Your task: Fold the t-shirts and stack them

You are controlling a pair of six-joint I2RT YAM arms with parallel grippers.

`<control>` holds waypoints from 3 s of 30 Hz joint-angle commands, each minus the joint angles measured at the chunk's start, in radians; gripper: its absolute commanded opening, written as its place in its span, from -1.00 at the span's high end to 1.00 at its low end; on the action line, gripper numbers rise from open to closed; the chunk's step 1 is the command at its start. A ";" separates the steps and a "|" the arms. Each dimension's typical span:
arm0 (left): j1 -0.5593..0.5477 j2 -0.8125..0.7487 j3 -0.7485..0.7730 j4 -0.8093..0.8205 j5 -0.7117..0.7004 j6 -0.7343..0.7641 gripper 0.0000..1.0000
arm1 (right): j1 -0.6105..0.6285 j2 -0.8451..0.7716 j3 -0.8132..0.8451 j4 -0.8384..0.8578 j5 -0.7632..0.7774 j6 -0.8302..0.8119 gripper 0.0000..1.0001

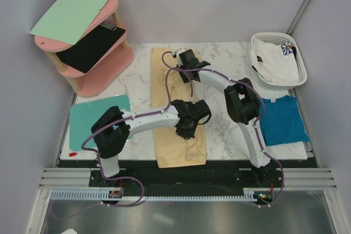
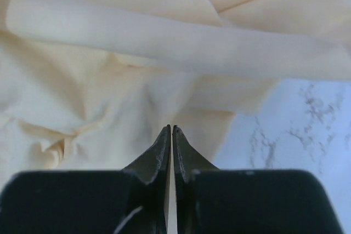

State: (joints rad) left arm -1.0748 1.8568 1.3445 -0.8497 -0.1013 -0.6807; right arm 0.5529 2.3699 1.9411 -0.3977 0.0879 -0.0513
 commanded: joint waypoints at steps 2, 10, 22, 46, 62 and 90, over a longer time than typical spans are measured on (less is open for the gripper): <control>0.010 -0.175 0.068 -0.069 -0.176 -0.048 0.96 | -0.022 -0.283 -0.093 0.060 0.013 0.039 0.78; 0.038 -0.157 0.012 -0.115 -0.241 -0.078 0.93 | -0.024 -0.553 -0.422 0.003 -0.135 0.203 0.85; 0.329 -0.243 -0.280 0.098 -0.117 -0.026 -0.22 | 0.012 -0.891 -1.033 0.068 -0.519 0.482 0.24; 0.440 -0.153 -0.266 0.205 0.008 0.041 -0.67 | 0.150 -1.287 -1.427 0.045 -0.623 0.803 0.18; 0.447 -0.196 -0.311 0.202 -0.029 0.046 -0.66 | 0.197 -1.150 -1.521 0.313 -0.600 0.893 0.06; 0.527 -0.205 -0.343 0.204 -0.048 0.079 -0.65 | 0.421 -0.984 -1.322 0.332 -0.547 0.910 1.00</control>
State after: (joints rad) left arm -0.5758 1.6928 1.0115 -0.6624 -0.1268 -0.6422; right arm 0.9195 1.3273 0.5392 -0.0738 -0.4702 0.8646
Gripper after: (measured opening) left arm 0.829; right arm 0.010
